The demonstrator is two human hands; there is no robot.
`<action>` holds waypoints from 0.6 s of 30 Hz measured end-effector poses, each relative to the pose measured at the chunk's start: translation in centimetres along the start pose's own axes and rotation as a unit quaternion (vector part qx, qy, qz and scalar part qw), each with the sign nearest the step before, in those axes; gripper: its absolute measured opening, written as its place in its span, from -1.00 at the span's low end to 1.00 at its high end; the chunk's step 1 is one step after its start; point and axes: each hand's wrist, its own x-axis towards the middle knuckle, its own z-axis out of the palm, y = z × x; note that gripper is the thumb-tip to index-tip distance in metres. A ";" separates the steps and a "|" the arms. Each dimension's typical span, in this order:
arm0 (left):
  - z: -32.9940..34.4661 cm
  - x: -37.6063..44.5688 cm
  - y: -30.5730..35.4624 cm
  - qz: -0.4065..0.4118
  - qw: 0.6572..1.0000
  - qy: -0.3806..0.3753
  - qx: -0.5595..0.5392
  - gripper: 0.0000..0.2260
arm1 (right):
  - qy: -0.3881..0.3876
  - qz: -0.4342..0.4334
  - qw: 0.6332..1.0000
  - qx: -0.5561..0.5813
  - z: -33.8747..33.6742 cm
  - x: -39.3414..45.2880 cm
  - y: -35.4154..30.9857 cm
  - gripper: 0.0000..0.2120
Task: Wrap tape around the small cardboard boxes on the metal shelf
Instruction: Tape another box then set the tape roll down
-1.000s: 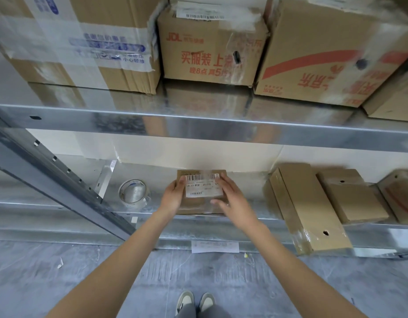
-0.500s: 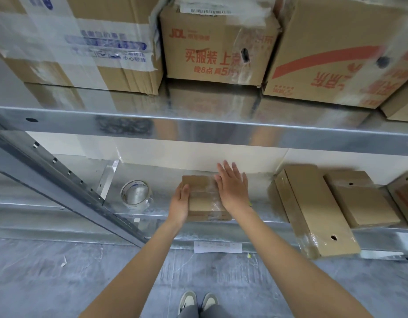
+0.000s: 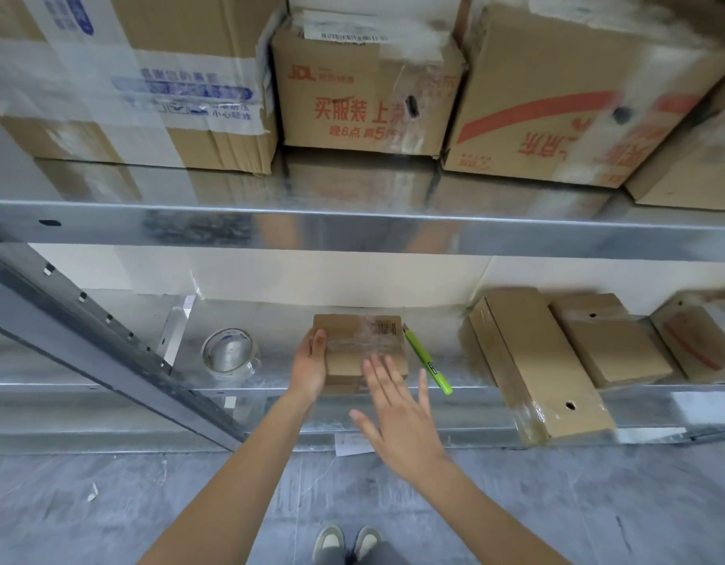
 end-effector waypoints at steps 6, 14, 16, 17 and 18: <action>0.0 0.3 -0.6 -0.020 0.999 0.020 -0.025 -0.57 | 0.109 0.125 0.929 0.332 0.3 0.7 1.2 -0.24; -0.2 -3.4 -0.3 -0.013 0.993 0.093 -0.072 -0.60 | 0.045 0.239 0.790 0.563 0.2 0.6 0.8 -0.34; 0.0 -4.8 -0.4 -0.013 0.993 0.092 -0.070 -0.58 | 0.066 0.225 0.793 0.562 -0.4 -0.4 1.1 -0.37; 0.2 -5.5 -0.3 -0.014 0.993 0.089 -0.069 -0.58 | 0.080 0.220 0.796 0.559 -0.7 -1.0 1.3 -0.39; 0.6 -6.3 -0.2 -0.014 0.994 0.086 -0.069 -0.59 | 0.092 0.221 0.800 0.551 -1.0 -1.6 1.6 -0.40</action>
